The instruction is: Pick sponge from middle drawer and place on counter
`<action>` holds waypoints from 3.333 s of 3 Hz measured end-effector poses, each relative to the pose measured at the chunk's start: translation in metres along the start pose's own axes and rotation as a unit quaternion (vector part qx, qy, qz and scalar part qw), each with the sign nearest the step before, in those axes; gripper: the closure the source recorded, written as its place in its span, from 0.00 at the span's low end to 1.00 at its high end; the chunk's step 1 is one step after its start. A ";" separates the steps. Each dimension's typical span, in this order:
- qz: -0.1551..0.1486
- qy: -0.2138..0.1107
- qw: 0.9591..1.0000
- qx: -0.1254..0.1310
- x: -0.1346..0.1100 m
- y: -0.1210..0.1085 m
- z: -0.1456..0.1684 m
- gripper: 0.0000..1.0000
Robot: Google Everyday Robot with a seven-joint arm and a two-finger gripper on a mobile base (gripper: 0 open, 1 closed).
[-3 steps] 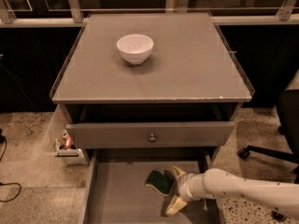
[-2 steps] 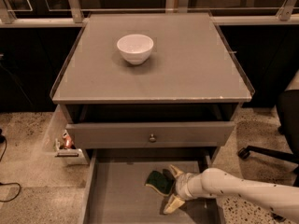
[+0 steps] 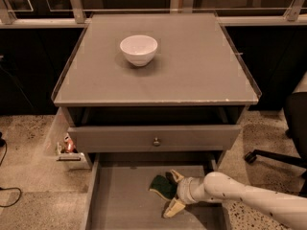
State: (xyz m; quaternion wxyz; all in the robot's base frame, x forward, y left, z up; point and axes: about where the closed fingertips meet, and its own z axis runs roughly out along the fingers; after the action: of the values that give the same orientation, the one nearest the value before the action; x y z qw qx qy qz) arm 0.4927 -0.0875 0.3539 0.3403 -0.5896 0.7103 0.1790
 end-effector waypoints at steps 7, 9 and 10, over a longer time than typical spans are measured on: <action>0.015 -0.009 0.999 -0.029 -0.008 0.017 -0.020 1.00; -0.013 -0.024 0.999 -0.020 -0.057 0.018 -0.084 1.00; -0.035 -0.019 0.999 0.003 -0.083 0.013 -0.125 1.00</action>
Offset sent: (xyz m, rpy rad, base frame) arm 0.0004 0.0002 -0.0005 0.0009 0.0005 -0.0001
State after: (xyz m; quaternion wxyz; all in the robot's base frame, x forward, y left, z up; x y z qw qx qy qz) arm 0.4521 -0.1073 0.4978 0.3613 -0.6100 0.6829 0.1760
